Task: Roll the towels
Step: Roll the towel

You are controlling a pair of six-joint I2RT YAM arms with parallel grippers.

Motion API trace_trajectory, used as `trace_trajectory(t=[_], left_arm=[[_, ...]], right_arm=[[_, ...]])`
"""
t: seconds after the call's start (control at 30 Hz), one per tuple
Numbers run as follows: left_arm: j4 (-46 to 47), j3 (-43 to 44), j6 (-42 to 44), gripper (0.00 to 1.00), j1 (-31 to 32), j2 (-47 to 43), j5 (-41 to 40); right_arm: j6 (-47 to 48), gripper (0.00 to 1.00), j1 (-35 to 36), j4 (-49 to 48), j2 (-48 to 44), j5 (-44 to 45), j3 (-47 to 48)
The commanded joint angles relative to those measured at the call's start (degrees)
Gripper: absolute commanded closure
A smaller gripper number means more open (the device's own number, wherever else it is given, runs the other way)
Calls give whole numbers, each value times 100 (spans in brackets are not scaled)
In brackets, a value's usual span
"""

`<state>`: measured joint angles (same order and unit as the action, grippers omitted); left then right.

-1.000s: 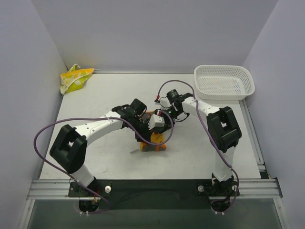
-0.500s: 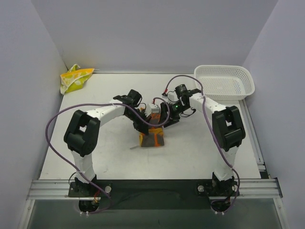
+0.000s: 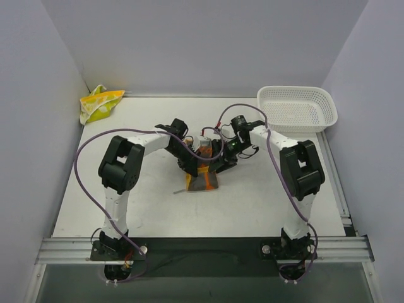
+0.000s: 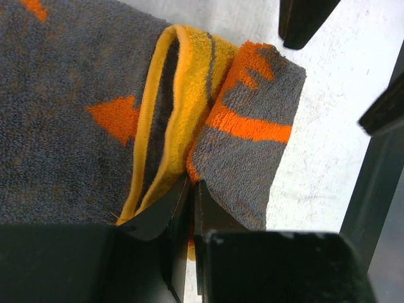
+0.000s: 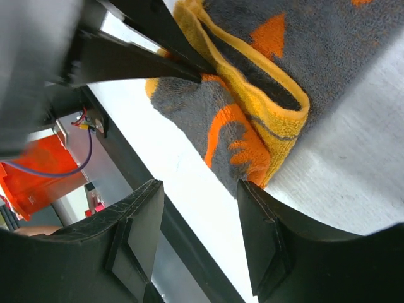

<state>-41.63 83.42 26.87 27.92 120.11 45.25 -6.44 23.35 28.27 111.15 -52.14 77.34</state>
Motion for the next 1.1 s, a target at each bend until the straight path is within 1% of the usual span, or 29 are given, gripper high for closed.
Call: trace_trajectory(t=[0.0, 0.1, 0.2, 0.23, 0.27, 0.3, 0.33, 0.37, 0.43, 0.47, 0.57, 0.6, 0.67, 0.7, 0.8, 0.83, 0.87, 0.9, 0.93, 0.97, 1.0, 1.03, 1.07], left_arm=[[-65, 298, 81, 85, -138, 91, 361], [-39, 307, 108, 84, -155, 126, 370], [-47, 280, 108, 78, -190, 161, 396], [-39, 263, 82, 75, -208, 153, 431], [-47, 245, 81, 69, -226, 109, 458], [-39, 141, 73, 67, -252, 56, 475], [-47, 61, 116, 65, -322, -14, 484], [-39, -61, 169, 60, -383, -206, 510], [-21, -464, 335, 54, -541, -444, 441], [-21, -588, 406, 51, -586, -680, 284], [-30, -1063, 748, 49, -762, -1102, -16], [-38, -1169, 854, 48, -805, -1200, -278], [-21, -1458, 1196, 48, -876, -1515, -534], [40, -1556, 1293, 48, -894, -1648, -796], [487, -2012, 1469, 47, -885, -2342, -1105], [637, -2144, 1453, 46, -833, -2552, -1185], [917, -2354, 1444, 45, -745, -2963, -1325], [1093, -2487, 1409, 44, -431, -3168, -1535], [1243, -2593, 1417, 44, -254, -3352, -1937], [1480, -2698, 1435, 42, -69, -3685, -2115], [1621, -2917, 1470, 41, 159, -3827, -2326], [1718, -2980, 1583, 39, 518, -3942, -2476], [1832, -3041, 1662, 38, 704, -4082, -2626]], right_arm=[[-42, 50, 73, 65, 301, 37, 0], [-191, 50, 81, -67, 556, -42, -17], [-279, 51, 134, -208, 732, 27, -43], [-314, 55, 160, -252, 802, 115, -61], [-358, 56, 187, -269, 846, 195, -61], [-384, 59, 196, -270, 890, 352, -79], [-411, 66, 213, -261, 995, 458, -79], [-463, 68, 205, -252, 1031, 581, -79], [-473, 72, 205, -217, 1110, 809, -105], [-464, 73, 205, -191, 1110, 854, -123], [-455, 74, 248, -164, 1075, 986, -175], [-438, 74, 266, -164, 1058, 995, -175], [-437, 74, 301, -138, 1023, 995, -149], [-437, 75, 345, -120, 1022, 1013, -140], [-420, 75, 459, -94, 935, 1074, -114], [-420, 75, 494, -85, 908, 1074, -114], [-428, 75, 521, -85, 891, 1083, -114], [-420, 75, 556, -59, 864, 1101, -105], [-437, 75, 617, -50, 812, 1118, -105], [-437, 75, 644, -50, 785, 1118, -105], [-455, 75, 679, -41, 794, 1118, -79], [-464, 75, 705, -32, 811, 1127, -70], [-490, 75, 714, -32, 829, 1144, -70]])
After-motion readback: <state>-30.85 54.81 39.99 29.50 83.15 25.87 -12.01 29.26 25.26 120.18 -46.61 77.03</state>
